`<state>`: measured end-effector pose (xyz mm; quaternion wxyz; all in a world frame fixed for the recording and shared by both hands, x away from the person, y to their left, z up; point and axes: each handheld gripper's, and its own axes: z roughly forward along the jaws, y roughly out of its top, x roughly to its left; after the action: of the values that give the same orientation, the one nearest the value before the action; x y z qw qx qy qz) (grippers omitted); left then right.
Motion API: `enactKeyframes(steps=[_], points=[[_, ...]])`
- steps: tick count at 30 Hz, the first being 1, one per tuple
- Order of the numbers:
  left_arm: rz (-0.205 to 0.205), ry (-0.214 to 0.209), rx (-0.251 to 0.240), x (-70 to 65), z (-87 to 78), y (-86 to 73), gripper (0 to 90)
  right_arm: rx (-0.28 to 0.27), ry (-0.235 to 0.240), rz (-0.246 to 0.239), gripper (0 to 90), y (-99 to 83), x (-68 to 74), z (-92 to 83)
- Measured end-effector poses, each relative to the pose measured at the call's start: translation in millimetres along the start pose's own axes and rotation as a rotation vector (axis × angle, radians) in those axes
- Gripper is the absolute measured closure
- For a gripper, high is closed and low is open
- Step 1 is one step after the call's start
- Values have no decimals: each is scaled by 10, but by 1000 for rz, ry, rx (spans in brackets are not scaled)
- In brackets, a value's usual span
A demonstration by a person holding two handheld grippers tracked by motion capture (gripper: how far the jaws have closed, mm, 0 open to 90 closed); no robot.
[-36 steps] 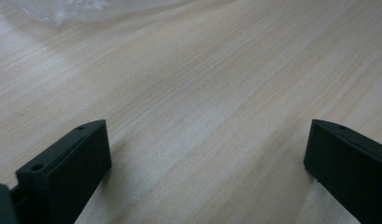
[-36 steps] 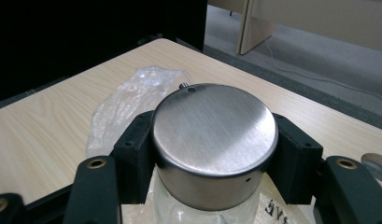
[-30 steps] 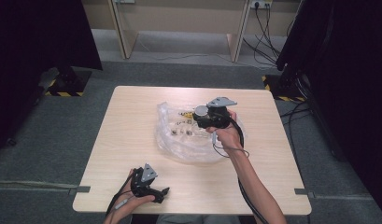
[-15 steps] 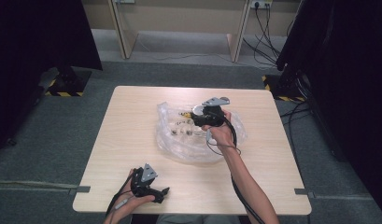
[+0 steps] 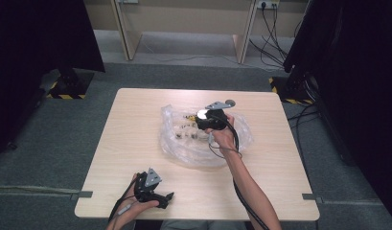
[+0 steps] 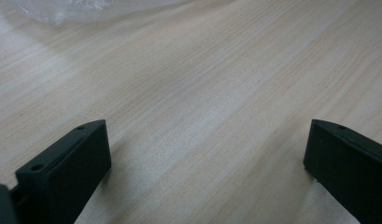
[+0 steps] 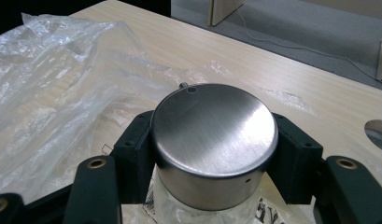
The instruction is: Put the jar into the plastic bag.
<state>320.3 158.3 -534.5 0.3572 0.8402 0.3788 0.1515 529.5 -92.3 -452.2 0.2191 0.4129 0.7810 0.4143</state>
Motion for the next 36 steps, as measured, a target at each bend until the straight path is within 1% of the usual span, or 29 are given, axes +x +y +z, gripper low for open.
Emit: enactKeyframes(steps=[3, 6, 9, 10, 16, 19, 20, 22, 25, 27, 29, 31, 33, 36], points=[[0, 0, 0, 0, 0, 0, 0, 4, 1, 8, 401, -30, 3, 48], [0, 0, 0, 0, 0, 0, 0, 11, 1, 1, 401, -50, 14, 81], [0, 0, 0, 0, 0, 0, 0, 16, 4, 5, 400, -77, 22, 107], [0, 0, -1, 0, 0, -1, 0, 11, 5, 2, 401, -85, 22, 114], [0, 1, -2, 0, 1, -1, 0, 9, 15, 14, 398, -113, 1, 97], [0, 0, 0, 0, 0, 0, 0, 9, 8, 9, 391, -135, 0, 79], [0, 1, -2, 0, 1, -1, 0, 9, 10, 10, 375, -140, -2, 75], [0, 1, -2, 0, 1, -1, 0, 20, 20, 37, 316, -142, -9, 63], [0, 0, -1, 0, 0, 0, 0, 9, 27, 46, 260, -130, -16, 20], [0, 1, -2, 0, 1, -1, 0, 8, 36, 62, 212, -122, -25, -11], [1, 6, -1, 2, 1, -1, 0, 4, 38, 80, 183, -120, -28, -51], [5, 8, -2, 3, -1, 0, 0, 1, 43, 85, 159, -122, -25, -82], [3, 1, -4, 0, 1, 0, 0, 2, 54, 84, 123, -130, -18, -122], [1, -1, -4, -2, 1, -1, 0, -4, 55, 97, 108, -140, -16, -170]])
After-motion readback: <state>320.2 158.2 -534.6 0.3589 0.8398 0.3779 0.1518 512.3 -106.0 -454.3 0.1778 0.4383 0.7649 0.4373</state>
